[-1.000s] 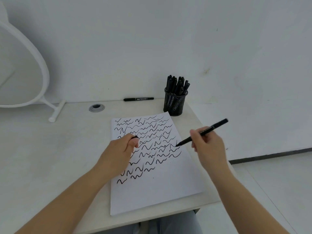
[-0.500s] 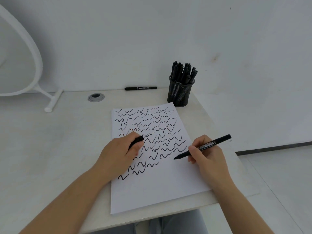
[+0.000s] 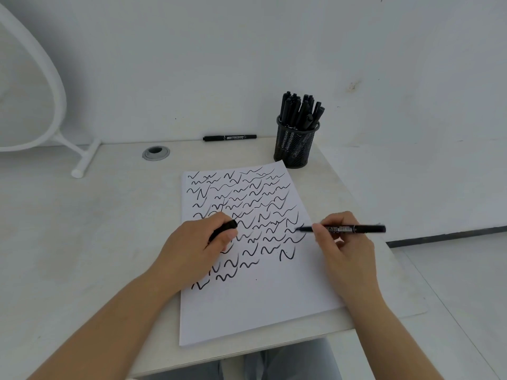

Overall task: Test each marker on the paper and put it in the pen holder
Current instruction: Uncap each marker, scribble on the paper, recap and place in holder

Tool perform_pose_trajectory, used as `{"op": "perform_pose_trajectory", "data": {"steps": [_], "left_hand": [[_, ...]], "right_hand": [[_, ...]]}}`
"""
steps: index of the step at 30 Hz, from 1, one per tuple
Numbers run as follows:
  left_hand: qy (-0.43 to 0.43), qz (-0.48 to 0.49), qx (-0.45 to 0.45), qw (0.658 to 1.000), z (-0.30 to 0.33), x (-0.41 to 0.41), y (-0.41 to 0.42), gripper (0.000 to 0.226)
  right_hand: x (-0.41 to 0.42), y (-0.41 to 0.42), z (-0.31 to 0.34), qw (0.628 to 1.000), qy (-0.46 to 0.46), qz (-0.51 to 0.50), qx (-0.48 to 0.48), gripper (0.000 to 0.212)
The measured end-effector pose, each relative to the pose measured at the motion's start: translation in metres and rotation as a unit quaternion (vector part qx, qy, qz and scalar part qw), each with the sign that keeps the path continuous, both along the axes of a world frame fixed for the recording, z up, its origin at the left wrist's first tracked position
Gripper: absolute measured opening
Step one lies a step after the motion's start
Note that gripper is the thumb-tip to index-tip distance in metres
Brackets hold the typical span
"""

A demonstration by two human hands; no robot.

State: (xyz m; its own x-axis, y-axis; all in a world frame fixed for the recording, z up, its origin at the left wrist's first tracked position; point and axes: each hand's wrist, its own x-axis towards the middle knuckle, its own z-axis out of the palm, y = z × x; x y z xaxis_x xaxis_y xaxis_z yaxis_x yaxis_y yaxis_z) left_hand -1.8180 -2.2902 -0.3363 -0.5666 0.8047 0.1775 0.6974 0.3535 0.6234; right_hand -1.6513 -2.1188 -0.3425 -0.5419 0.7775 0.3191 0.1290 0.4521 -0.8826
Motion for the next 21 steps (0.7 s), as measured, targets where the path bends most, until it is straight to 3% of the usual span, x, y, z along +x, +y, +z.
{"op": "perform_pose_trajectory", "data": {"steps": [7, 10, 13, 18, 21], "left_hand": [[-0.003, -0.037, 0.032, 0.999, 0.004, 0.003, -0.002, 0.021], [0.007, -0.027, 0.048, 0.998, 0.002, 0.002, -0.002, 0.027], [0.01, -0.012, 0.063, 0.998, 0.003, 0.002, -0.002, 0.04], [-0.021, 0.007, 0.088, 0.996, 0.006, 0.004, -0.004, 0.023], [-0.02, 0.005, 0.088, 0.996, 0.006, 0.004, -0.004, 0.017]], "right_hand": [[-0.001, -0.002, 0.013, 0.995, 0.091, 0.013, -0.034, 0.029], [-0.012, -0.006, 0.027, 0.98, 0.157, 0.05, -0.114, 0.015], [-0.031, -0.014, 0.035, 0.947, 0.2, 0.13, -0.215, 0.026], [-0.054, -0.021, 0.028, 0.937, 0.219, 0.098, -0.253, 0.027], [-0.052, -0.017, 0.022, 0.934, 0.239, 0.079, -0.254, 0.013]]}}
